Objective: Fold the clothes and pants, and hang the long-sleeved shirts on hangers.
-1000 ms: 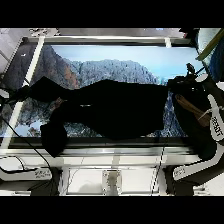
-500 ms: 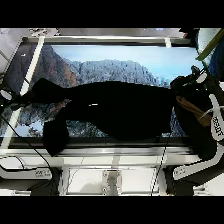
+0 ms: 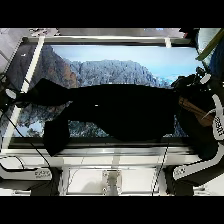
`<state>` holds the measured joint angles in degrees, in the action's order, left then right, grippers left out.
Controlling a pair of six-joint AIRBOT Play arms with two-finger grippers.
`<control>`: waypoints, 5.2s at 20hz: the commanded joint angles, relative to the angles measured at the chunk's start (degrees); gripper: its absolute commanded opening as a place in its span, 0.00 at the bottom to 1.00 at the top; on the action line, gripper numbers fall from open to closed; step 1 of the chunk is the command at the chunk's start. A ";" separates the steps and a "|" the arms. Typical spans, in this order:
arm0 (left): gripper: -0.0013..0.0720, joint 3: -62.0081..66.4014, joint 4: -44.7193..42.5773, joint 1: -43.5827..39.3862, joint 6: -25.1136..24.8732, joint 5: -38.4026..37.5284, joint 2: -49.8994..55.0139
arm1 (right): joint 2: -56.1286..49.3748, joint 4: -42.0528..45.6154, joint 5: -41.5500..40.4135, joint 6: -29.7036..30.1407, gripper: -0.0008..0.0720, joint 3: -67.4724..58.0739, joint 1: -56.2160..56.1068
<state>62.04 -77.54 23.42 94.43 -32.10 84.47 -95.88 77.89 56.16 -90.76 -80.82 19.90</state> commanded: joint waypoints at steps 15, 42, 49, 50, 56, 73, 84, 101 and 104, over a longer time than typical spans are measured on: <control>0.79 -19.89 10.84 17.07 -20.26 -33.86 -16.00 | 23.19 -9.88 21.42 18.71 0.76 25.07 0.48; 0.03 8.46 17.42 24.11 -30.64 -30.47 -6.58 | 25.05 -13.03 27.50 16.33 0.76 25.44 0.42; 0.16 9.55 10.67 23.58 -24.61 -25.64 -3.32 | 25.05 -9.90 23.82 16.28 0.76 25.44 0.42; 0.66 9.55 10.67 23.58 -23.37 -25.57 -3.08 | 25.05 -9.86 23.98 16.28 0.76 25.44 0.42; 0.94 9.49 8.13 31.15 -16.17 -33.07 -8.20 | 25.05 -3.93 29.46 16.37 0.76 25.44 0.44; 0.64 0.85 15.74 17.16 -15.56 -13.84 4.39 | 25.05 -12.63 22.64 16.04 0.76 25.44 0.42; 0.90 0.90 7.30 17.64 -15.56 -18.56 4.33 | 25.05 -12.59 22.05 16.04 0.76 25.44 0.42; 0.03 9.79 10.91 17.84 -13.86 -18.73 4.92 | 25.05 -12.39 19.52 16.04 0.76 25.44 0.42; 0.03 19.76 16.85 16.87 -16.13 -18.75 0.90 | 25.05 -12.02 19.71 16.04 0.76 25.44 0.42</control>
<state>74.48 -65.71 40.93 80.29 -50.92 88.01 -70.87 65.58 75.79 -74.72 -55.40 20.36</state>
